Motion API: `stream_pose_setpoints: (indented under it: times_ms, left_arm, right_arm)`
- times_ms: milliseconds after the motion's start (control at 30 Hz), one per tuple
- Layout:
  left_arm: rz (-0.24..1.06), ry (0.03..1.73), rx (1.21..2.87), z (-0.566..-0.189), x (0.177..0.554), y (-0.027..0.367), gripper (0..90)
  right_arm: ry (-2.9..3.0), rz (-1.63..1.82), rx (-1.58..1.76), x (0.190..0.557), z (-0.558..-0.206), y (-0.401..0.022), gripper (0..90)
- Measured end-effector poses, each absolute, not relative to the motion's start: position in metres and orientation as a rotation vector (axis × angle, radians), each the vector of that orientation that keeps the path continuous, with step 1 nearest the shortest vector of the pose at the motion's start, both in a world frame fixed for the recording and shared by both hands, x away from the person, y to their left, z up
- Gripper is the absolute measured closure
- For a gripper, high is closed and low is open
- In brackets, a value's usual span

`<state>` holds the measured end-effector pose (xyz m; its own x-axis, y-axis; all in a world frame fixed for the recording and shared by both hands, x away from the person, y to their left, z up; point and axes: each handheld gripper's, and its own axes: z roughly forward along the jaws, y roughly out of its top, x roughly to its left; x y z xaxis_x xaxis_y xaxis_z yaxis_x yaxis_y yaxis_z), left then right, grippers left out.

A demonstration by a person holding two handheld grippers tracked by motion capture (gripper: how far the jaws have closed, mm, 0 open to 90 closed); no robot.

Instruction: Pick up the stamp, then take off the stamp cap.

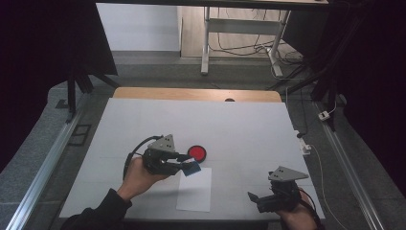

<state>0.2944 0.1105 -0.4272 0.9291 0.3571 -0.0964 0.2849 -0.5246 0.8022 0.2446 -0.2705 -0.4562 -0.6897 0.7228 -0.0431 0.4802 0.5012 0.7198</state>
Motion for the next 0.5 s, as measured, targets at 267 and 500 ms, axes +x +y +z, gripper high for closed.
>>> stream_pose_setpoints:
  times_ms: [267,500]
  left_arm:
    - [0.104,0.44,2.155,-0.4263,0.2941,0.1118,70.5]
    - [0.105,0.431,2.152,-0.4262,0.294,0.1123,70.5]
  right_arm:
    - [2.406,1.014,1.0,0.2443,-0.4551,-0.2706,0.0]
    - [2.415,1.083,0.977,0.2447,-0.4522,-0.2712,0.0]
